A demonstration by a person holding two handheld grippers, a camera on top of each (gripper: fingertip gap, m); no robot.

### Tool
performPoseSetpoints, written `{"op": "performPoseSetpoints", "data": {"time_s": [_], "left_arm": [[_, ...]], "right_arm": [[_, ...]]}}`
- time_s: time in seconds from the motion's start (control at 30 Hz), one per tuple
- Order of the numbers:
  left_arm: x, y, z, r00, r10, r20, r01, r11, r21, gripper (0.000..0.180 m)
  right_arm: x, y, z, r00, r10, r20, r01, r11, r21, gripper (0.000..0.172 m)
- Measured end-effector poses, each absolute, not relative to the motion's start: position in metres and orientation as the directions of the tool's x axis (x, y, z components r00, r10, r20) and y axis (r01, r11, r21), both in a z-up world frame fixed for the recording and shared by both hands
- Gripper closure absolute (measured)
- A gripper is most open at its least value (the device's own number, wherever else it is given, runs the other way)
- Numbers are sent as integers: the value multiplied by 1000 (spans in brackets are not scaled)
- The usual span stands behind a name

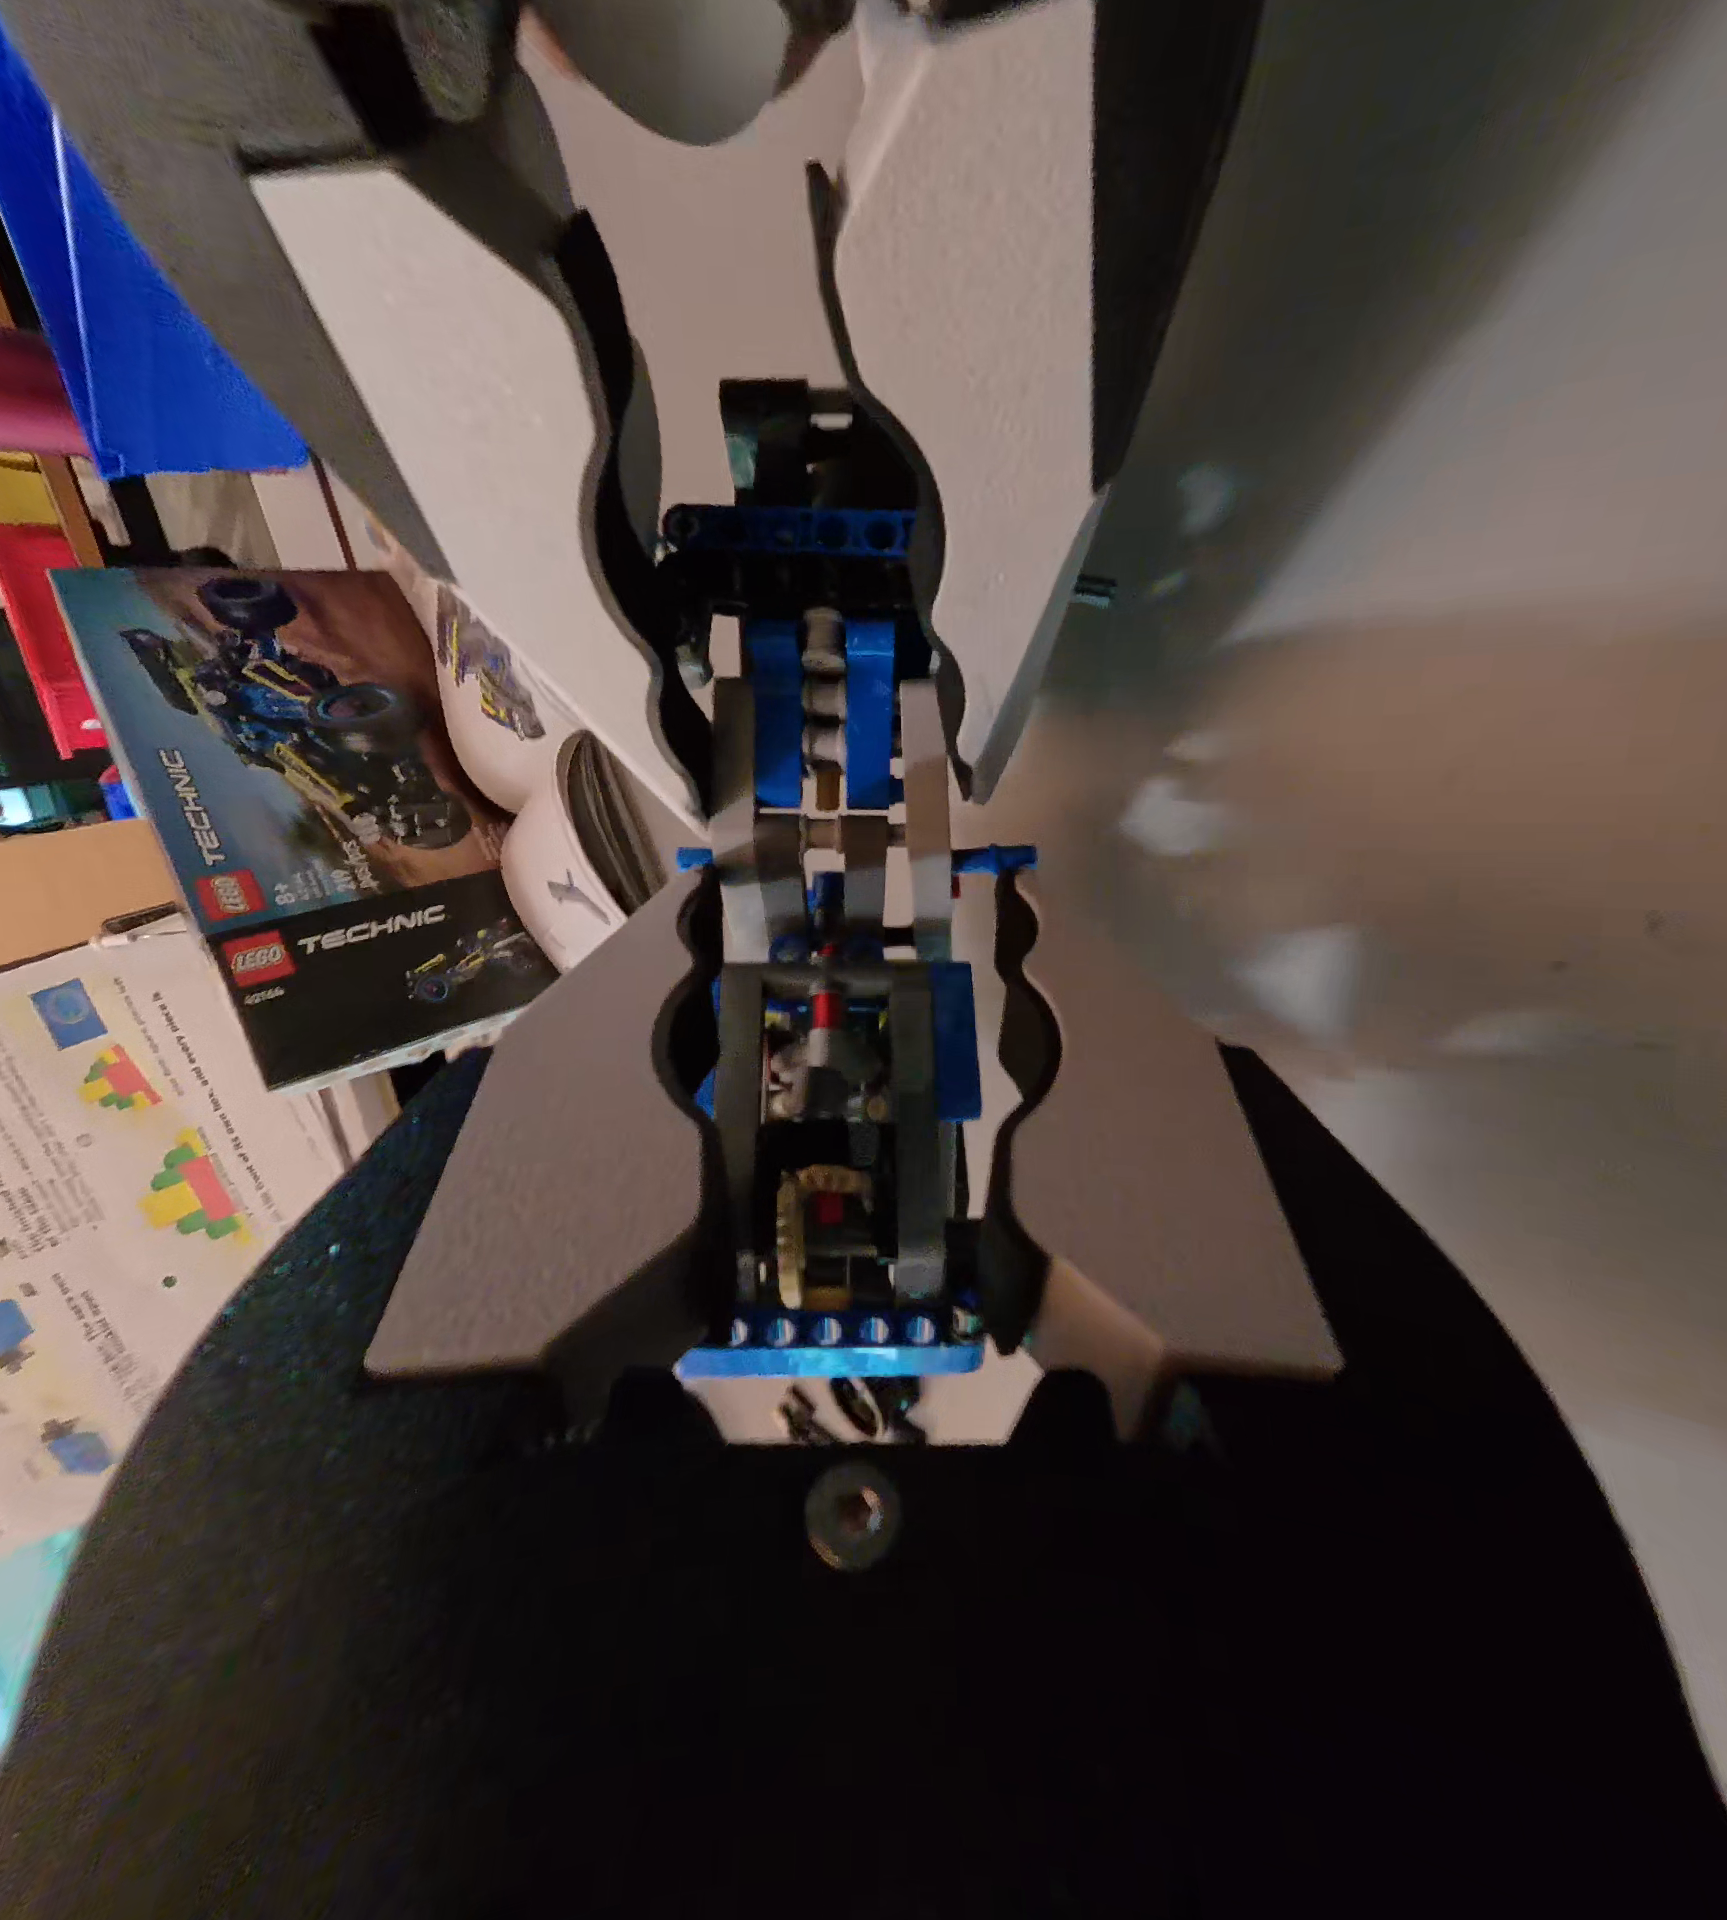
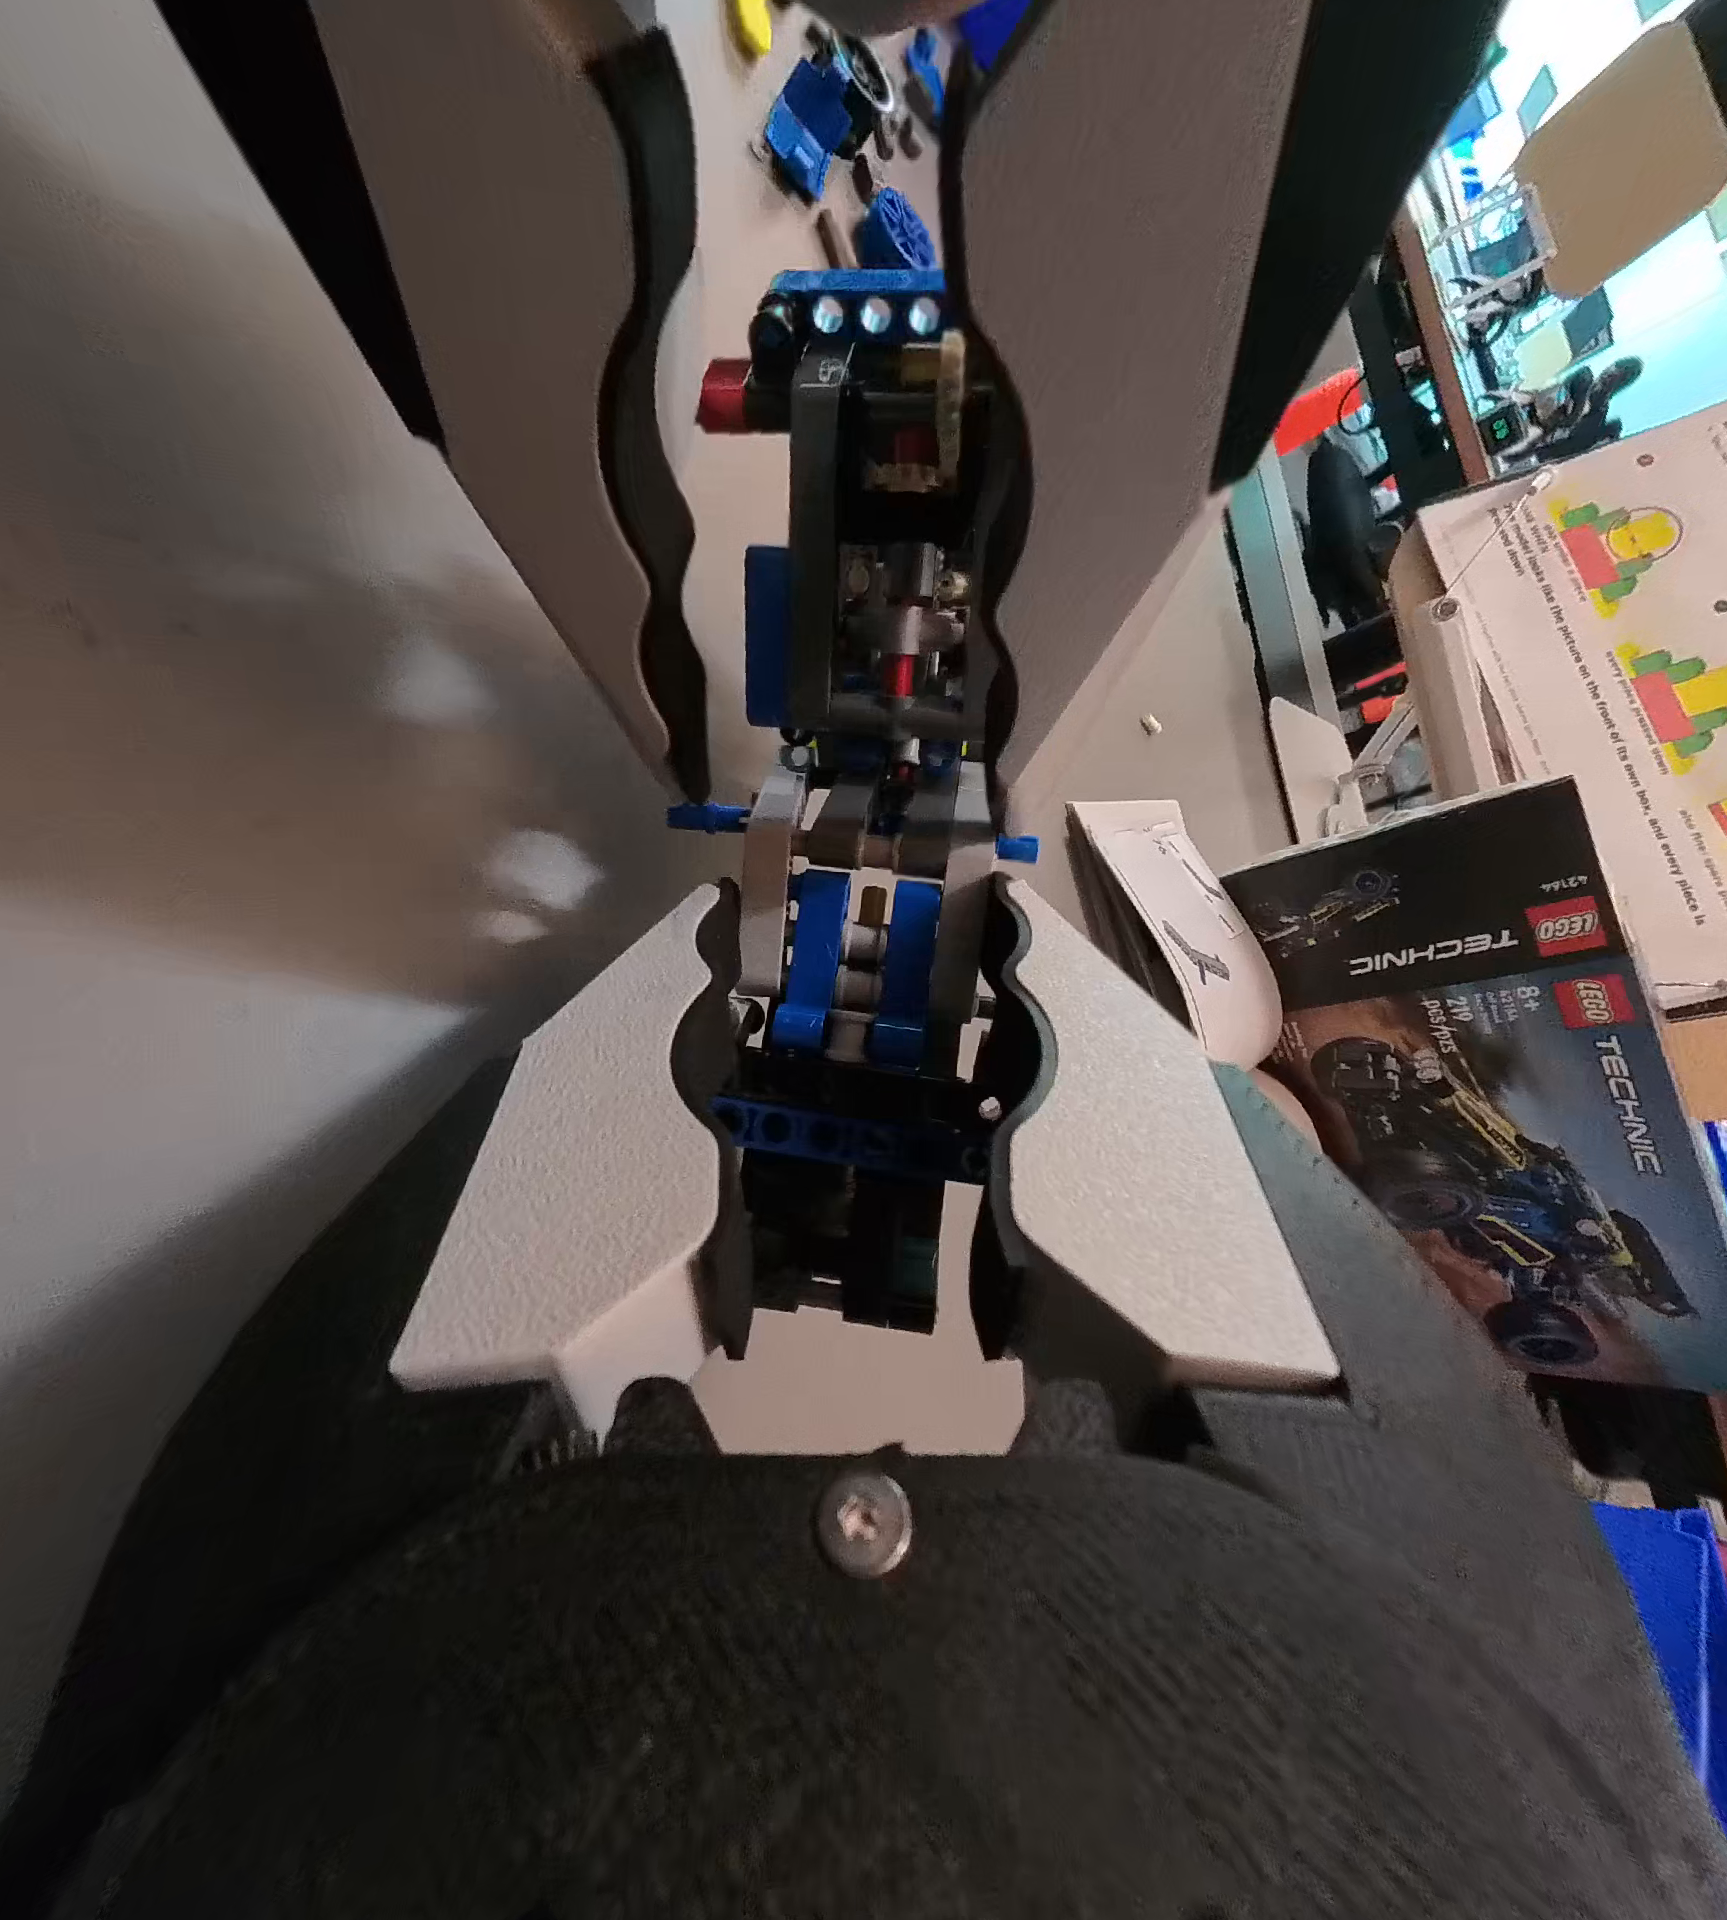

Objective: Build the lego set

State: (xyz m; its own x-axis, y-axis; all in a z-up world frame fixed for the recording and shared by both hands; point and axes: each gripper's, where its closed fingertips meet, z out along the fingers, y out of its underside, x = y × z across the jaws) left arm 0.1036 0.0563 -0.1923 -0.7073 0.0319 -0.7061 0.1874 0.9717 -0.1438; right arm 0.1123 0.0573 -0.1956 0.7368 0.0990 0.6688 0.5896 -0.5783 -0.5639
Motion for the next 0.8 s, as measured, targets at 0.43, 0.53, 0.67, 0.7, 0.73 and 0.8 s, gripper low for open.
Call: {"op": "performPoseSetpoints", "data": {"time_s": [0.43,0.53,0.67,0.7,0.73,0.8], "left_arm": [[110,44,-188,-677,-127,-725,68,970,-234,92],[113,45,-194,-686,-117,-718,37,980,-195,83],[114,41,-203,-694,-64,-717,52,989,-139,85],[113,37,-204,-694,-66,-717,57,988,-146,89],[115,35,-203,-683,-71,-727,57,987,-149,96],[117,34,-202,-674,-59,-736,63,989,-136,103]], "right_arm": [[113,53,-193,773,134,620,601,-468,-648,127],[113,51,-194,760,150,633,616,-479,-626,127],[111,48,-196,724,189,663,658,-479,-581,126],[109,48,-193,723,186,665,662,-464,-589,126],[107,48,-192,728,186,659,660,-451,-601,127],[107,46,-192,727,188,660,661,-450,-600,126]]}}
